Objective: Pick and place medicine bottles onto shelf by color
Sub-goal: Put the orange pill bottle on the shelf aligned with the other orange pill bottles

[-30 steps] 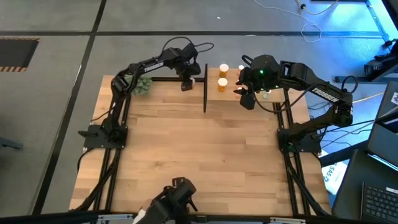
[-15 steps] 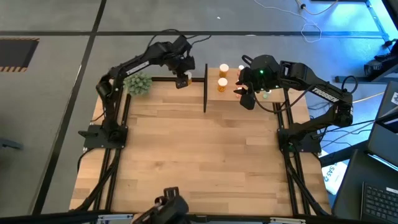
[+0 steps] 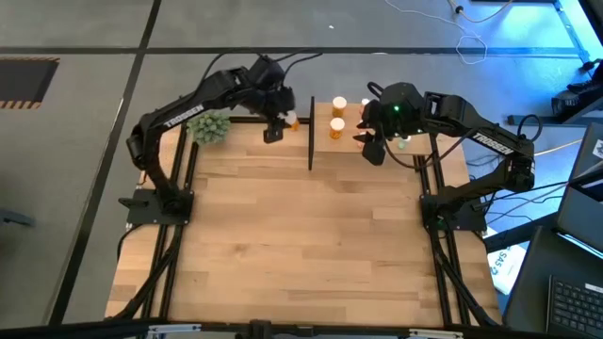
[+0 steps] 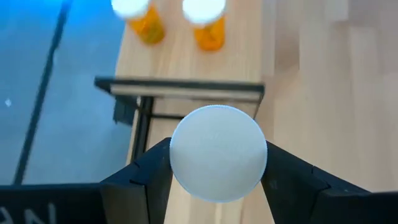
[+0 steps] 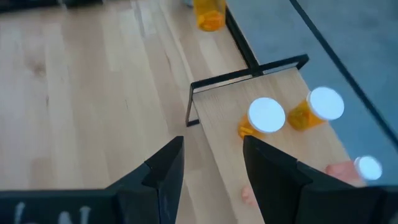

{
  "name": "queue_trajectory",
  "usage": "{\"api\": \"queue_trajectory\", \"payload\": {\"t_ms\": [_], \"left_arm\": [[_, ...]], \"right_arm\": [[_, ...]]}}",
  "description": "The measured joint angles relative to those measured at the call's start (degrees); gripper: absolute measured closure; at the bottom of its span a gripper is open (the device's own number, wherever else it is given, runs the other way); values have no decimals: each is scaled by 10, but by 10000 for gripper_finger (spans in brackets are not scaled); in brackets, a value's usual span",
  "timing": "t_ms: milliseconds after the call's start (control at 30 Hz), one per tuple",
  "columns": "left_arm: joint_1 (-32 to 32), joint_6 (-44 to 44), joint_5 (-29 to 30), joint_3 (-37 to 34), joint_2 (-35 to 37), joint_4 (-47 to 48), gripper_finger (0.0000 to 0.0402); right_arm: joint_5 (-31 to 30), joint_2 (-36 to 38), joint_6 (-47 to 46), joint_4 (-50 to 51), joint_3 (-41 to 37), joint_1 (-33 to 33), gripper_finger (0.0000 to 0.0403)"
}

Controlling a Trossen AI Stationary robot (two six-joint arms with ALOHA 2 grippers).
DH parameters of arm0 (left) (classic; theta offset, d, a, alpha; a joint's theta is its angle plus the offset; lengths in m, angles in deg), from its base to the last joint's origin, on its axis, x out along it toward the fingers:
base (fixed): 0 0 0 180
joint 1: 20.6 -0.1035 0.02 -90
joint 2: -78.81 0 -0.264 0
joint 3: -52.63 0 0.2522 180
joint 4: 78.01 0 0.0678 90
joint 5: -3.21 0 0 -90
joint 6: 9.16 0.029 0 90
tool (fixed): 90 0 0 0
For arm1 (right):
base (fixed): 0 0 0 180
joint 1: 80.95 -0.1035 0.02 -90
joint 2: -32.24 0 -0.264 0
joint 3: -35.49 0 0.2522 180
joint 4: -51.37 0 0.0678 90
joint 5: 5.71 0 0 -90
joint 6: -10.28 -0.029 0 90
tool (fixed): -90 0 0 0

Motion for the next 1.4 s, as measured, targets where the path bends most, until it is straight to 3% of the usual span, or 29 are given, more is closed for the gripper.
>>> {"api": "queue_trajectory", "payload": {"t_ms": [433,867,1067,1267,1400], "left_arm": [[72,-27,-17,0,8,-130,206],[102,-45,-22,0,-27,-185,206],[104,-44,-20,0,-66,-202,206],[103,-45,-15,0,-95,-195,206],[102,-45,-15,0,-108,-184,206]], "right_arm": [[0,0,-25,-57,0,0,234],[1,0,35,-7,0,0,234],[61,0,71,26,-1,0,234],[86,0,98,23,-53,4,234],[86,0,98,-34,-114,23,234]]}}
